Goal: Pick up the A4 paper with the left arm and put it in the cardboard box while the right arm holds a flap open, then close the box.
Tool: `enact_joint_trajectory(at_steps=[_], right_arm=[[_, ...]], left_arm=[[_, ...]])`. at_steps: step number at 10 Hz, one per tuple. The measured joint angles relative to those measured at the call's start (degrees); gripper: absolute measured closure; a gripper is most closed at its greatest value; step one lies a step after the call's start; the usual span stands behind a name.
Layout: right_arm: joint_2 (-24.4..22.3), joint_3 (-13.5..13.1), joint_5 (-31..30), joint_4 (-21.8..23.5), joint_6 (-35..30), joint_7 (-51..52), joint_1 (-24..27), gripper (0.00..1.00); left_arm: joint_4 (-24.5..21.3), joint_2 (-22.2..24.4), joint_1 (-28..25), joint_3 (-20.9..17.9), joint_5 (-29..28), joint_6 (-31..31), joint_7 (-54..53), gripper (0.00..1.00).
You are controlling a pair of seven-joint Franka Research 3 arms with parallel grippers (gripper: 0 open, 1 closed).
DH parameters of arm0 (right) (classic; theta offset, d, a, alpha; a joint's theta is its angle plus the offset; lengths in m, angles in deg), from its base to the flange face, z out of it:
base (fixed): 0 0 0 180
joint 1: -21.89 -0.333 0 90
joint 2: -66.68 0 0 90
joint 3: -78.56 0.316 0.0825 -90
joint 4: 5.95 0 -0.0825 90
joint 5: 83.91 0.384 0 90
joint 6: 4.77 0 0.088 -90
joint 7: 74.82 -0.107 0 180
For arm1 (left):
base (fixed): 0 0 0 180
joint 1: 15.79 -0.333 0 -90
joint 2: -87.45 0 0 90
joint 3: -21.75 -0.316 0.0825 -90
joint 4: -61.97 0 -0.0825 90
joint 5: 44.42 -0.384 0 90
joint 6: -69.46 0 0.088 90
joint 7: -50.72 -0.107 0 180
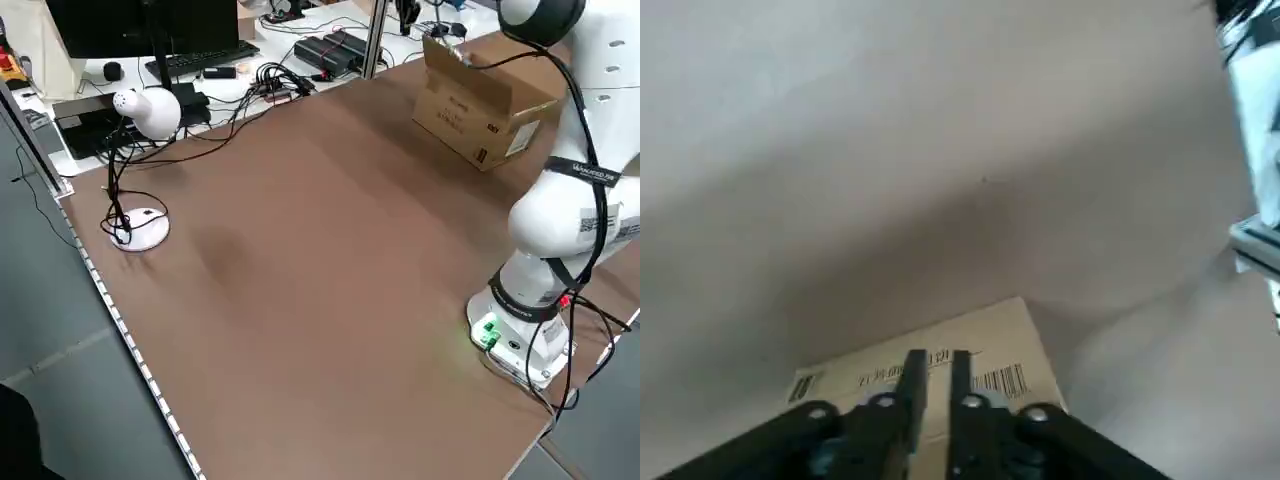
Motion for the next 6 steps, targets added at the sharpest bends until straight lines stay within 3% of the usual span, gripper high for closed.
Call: enact_joint_trajectory(at_steps=[2,4,5,6], right_arm=[[2.8,0.05,1.65,0.16,-0.43,-3.27,-1.86,0.48],[4.61,0.14,5.22,0.13,-0.37,-7.1,-3.81,0.57],[5.22,0.19,6.63,0.1,-0.29,-9.56,-5.13,0.67],[5.72,0.23,8.86,0.03,-0.25,-12.18,-6.47,0.68]], left_arm=[[-0.33,-3.99,0.39,0.67,2.49,-0.52,-1.35,0.99],[-0.33,-7.31,4.17,1.06,2.76,-2.55,-0.82,0.99],[-0.33,-8.18,6.46,1.13,2.81,-3.93,0.76,0.99],[-0.3,-8.53,8.66,1.13,2.82,-5.57,3.38,0.99]])
